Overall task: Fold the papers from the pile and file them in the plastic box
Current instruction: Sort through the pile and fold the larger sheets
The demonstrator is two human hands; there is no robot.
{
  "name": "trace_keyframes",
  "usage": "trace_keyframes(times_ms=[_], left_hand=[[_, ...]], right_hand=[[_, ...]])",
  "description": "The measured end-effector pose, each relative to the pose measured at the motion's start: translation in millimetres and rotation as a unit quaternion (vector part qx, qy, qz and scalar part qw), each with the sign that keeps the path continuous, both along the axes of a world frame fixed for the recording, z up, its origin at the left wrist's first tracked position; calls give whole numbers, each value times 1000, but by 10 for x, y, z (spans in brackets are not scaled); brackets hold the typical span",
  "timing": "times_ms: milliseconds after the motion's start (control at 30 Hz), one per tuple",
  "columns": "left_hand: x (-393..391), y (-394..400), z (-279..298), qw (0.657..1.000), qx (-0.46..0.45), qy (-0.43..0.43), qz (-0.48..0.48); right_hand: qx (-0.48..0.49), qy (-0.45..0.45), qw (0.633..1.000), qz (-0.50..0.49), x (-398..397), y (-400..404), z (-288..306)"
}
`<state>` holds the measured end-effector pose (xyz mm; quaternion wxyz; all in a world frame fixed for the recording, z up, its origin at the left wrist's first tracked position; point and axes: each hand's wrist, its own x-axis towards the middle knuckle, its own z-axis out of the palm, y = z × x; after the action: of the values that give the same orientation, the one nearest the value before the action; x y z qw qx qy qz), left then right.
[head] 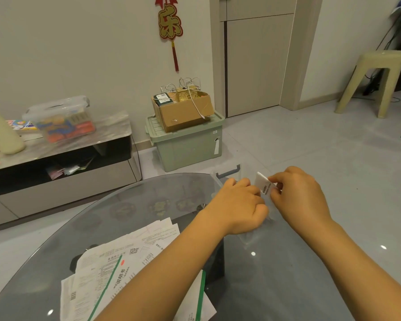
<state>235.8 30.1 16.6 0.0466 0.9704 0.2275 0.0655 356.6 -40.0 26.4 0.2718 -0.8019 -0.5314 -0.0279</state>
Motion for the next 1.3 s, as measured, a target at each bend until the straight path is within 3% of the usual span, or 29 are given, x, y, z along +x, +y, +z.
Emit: trace_keyframes(times_ms=[133, 367, 467, 667, 767, 867, 1068, 1301], left_hand=[[-4, -6, -28, 1000, -1, -24, 1], [-64, 2, -59, 971, -147, -178, 57], [-95, -25, -3, 973, -164, -147, 62], [-69, -1, 15, 972, -185, -124, 68], [-39, -8, 23, 974, -194, -94, 75], [-9, -8, 51, 987, -150, -31, 51], [42, 27, 31, 996, -54, 73, 18], [39, 39, 12, 996, -62, 62, 32]], right_hand=[[-76, -43, 996, -4, -15, 50, 28], [-97, -63, 993, -9, -44, 55, 47], [-120, -66, 991, -7, -33, 71, 40], [-108, 29, 994, 3, 39, 46, 84], [-116, 6, 993, -5, 39, 37, 115], [-132, -42, 990, -10, 21, 35, 126], [-40, 10, 999, -35, 35, 1, 124], [-36, -1, 999, -11, 4, 21, 73]])
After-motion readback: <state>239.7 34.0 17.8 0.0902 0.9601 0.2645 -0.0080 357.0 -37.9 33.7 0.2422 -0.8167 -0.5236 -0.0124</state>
